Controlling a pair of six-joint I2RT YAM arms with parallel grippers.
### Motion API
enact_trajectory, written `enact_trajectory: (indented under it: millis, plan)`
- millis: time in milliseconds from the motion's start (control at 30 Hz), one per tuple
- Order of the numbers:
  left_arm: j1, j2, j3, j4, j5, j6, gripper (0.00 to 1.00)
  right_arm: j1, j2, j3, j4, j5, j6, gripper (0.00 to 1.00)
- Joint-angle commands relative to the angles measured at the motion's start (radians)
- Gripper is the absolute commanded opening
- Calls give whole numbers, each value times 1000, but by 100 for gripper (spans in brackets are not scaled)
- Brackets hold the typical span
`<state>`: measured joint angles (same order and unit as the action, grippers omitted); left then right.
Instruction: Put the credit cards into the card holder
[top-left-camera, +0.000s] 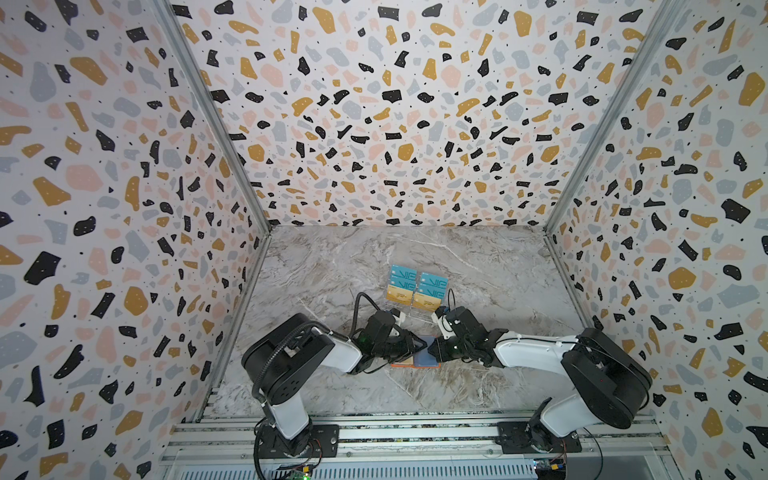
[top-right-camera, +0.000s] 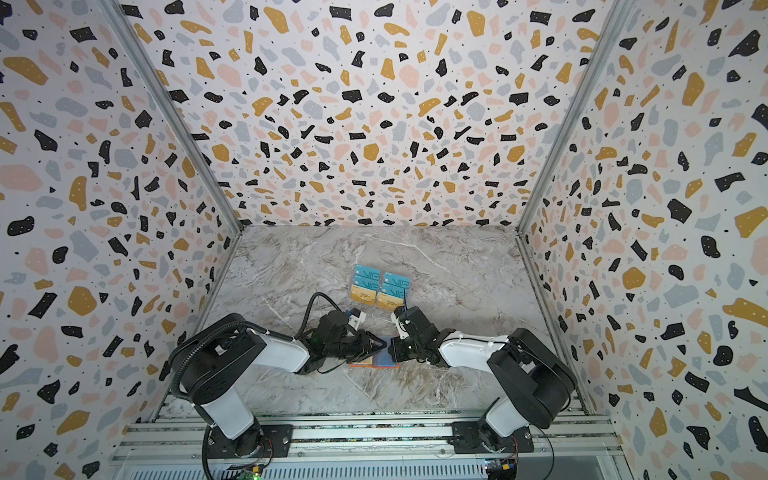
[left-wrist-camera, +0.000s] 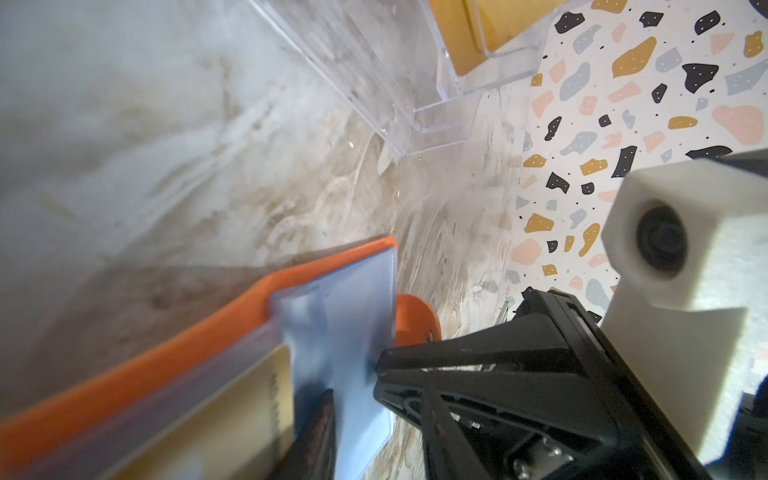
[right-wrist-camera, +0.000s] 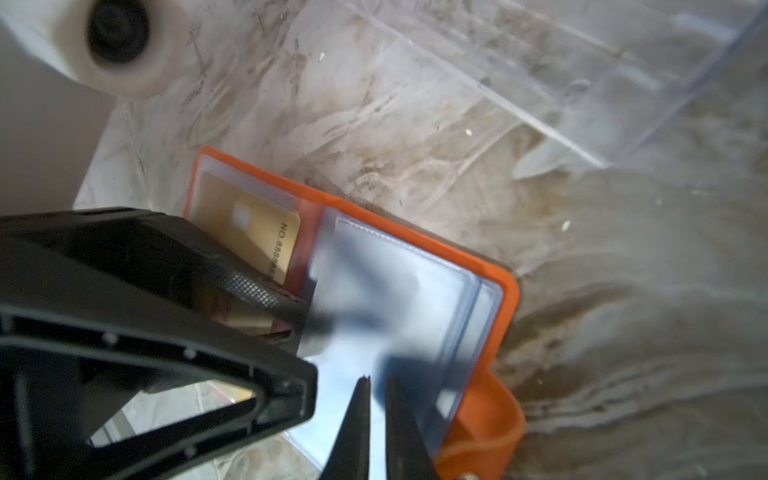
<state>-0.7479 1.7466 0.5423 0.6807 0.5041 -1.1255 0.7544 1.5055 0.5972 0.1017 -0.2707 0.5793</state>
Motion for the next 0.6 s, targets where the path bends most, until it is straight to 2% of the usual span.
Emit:
enact_trajectory:
  millis: [0, 167, 400, 567]
  plan:
    - [7, 32, 19, 36, 33, 25, 35, -6, -43, -9, -31, 17, 8, 12]
    - [15, 46, 22, 47, 41, 23, 29, -19, -70, -21, -24, 8, 22, 12]
    - [23, 27, 10, 51, 28, 14, 4, -48, -115, -25, -28, -16, 30, 12]
    - [33, -11, 24, -18, 25, 58, 2, -88, -125, -58, 4, -56, 40, 12]
